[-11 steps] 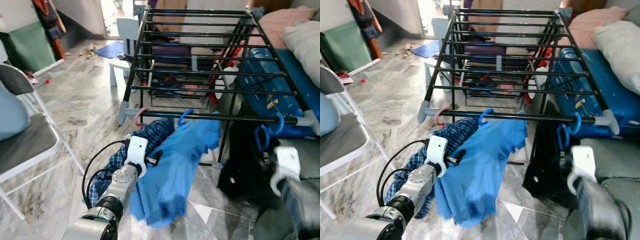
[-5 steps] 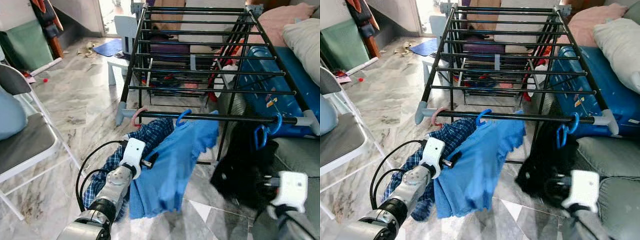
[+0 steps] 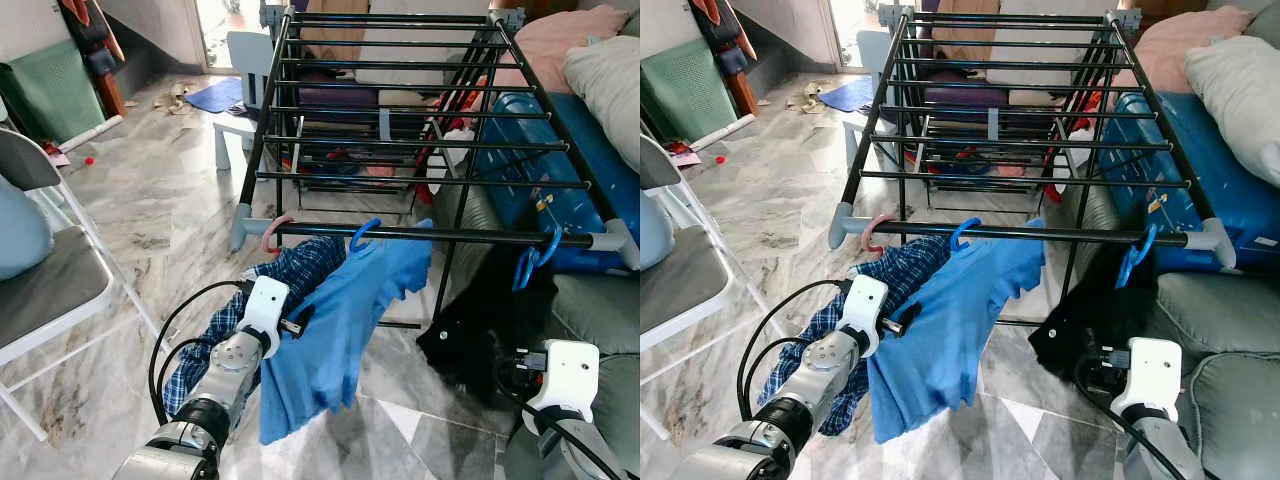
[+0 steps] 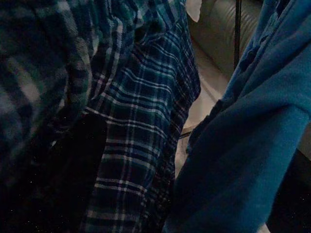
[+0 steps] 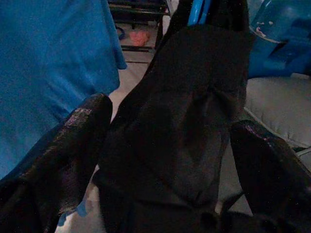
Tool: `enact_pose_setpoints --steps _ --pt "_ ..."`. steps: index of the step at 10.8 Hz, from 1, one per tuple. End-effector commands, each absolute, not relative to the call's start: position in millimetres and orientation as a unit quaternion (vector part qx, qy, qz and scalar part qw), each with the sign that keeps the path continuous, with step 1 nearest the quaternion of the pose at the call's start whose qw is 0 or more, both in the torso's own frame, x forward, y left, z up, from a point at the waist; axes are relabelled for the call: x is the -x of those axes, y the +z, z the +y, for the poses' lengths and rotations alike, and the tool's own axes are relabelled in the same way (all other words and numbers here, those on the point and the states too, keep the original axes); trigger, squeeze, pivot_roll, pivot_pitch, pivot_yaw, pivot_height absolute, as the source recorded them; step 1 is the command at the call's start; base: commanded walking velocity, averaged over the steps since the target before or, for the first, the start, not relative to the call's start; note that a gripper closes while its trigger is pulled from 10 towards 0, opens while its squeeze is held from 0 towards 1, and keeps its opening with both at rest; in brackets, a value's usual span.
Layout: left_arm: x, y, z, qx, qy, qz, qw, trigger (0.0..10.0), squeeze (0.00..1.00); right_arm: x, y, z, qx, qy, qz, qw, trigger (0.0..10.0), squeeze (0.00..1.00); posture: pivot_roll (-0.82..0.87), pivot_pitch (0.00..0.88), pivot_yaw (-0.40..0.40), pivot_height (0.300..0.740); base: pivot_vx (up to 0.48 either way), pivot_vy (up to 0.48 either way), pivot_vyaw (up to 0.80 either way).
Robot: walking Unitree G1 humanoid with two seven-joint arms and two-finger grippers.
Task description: Hang hanger
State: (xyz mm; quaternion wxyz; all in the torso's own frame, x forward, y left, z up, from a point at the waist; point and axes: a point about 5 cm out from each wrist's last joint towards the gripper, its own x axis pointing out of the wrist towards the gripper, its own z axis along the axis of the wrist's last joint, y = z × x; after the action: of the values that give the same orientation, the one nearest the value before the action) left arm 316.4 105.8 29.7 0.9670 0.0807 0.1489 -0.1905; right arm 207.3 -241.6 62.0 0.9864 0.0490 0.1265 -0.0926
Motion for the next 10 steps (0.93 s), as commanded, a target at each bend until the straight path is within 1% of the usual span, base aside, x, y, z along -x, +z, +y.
enact_pose_setpoints --steps 1,10 --pt "-315.2 27.9 110.4 -0.089 -0.183 0.153 0.967 10.0 0.0 -208.1 65.5 -240.8 -0.045 -0.089 0.125 0.987 10.0 1.0 -0.06 0.0 -0.012 0.74 -0.281 0.0 0.0" --pt "-317.7 29.9 108.1 -0.092 -0.172 0.152 0.969 10.0 0.0 -214.5 64.1 -238.9 -0.043 -0.081 0.128 0.988 10.0 1.0 -0.06 0.0 -0.014 0.74 -0.311 0.0 0.0"
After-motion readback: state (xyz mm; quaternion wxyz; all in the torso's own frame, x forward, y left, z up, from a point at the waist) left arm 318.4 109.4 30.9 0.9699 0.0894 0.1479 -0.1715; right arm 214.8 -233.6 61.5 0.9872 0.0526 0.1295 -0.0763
